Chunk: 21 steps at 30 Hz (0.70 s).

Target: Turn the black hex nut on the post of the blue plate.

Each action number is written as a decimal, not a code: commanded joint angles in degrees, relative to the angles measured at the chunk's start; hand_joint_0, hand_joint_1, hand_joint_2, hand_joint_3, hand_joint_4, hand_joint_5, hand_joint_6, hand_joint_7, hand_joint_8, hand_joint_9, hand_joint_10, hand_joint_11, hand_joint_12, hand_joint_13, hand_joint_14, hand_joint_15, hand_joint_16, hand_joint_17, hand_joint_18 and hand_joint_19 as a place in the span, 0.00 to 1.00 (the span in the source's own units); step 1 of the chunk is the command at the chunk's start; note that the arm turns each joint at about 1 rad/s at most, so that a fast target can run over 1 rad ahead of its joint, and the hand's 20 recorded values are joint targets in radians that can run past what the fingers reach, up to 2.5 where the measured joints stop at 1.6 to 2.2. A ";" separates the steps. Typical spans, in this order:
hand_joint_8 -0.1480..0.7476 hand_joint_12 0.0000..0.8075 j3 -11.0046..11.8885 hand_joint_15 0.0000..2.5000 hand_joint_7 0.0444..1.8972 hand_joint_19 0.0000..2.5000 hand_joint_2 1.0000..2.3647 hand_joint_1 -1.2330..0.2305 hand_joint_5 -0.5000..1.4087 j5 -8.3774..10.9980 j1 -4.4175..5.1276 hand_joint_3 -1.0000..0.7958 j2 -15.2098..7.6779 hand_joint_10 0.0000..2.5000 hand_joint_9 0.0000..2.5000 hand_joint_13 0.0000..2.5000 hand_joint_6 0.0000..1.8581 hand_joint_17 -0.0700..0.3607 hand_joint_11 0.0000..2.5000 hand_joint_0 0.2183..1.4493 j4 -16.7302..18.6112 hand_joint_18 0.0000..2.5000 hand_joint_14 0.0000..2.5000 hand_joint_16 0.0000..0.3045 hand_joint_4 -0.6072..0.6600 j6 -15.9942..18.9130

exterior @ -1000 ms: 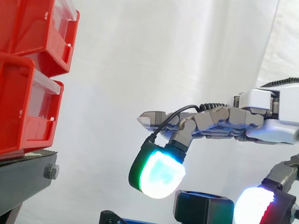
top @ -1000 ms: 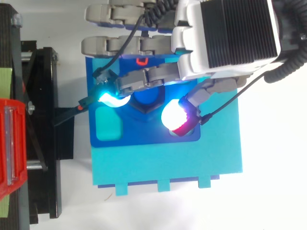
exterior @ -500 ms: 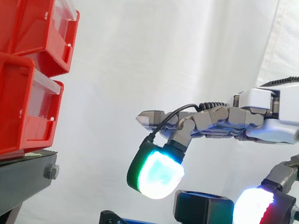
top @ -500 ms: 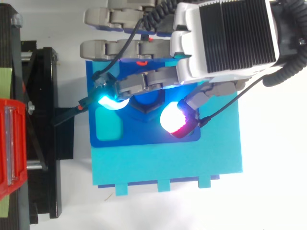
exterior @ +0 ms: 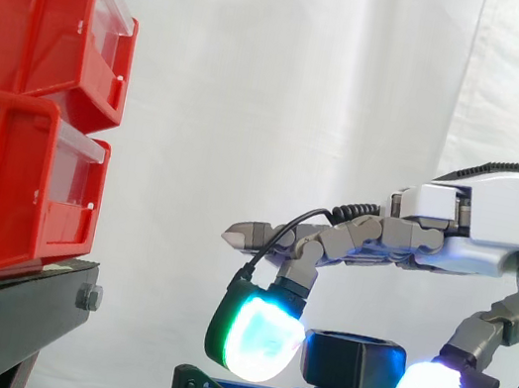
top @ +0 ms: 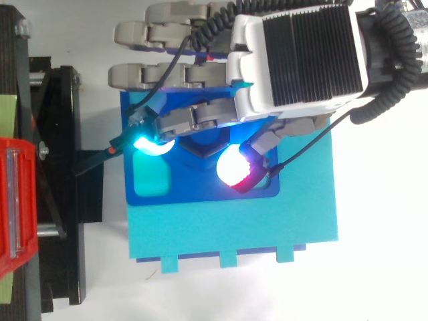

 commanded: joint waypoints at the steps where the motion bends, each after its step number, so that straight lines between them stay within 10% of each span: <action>1: 0.28 0.35 0.00 0.00 0.40 0.06 0.00 0.39 0.10 -0.11 -0.17 0.28 -0.02 0.00 0.00 0.01 0.27 0.36 0.00 0.20 0.10 0.04 0.00 0.13 0.48 0.20; 21: 0.28 0.35 2.64 0.01 0.41 0.06 0.00 0.38 0.10 -0.73 -0.96 0.28 -0.02 0.00 0.00 0.01 0.27 0.37 0.00 0.19 -3.15 0.04 0.00 0.13 0.49 0.02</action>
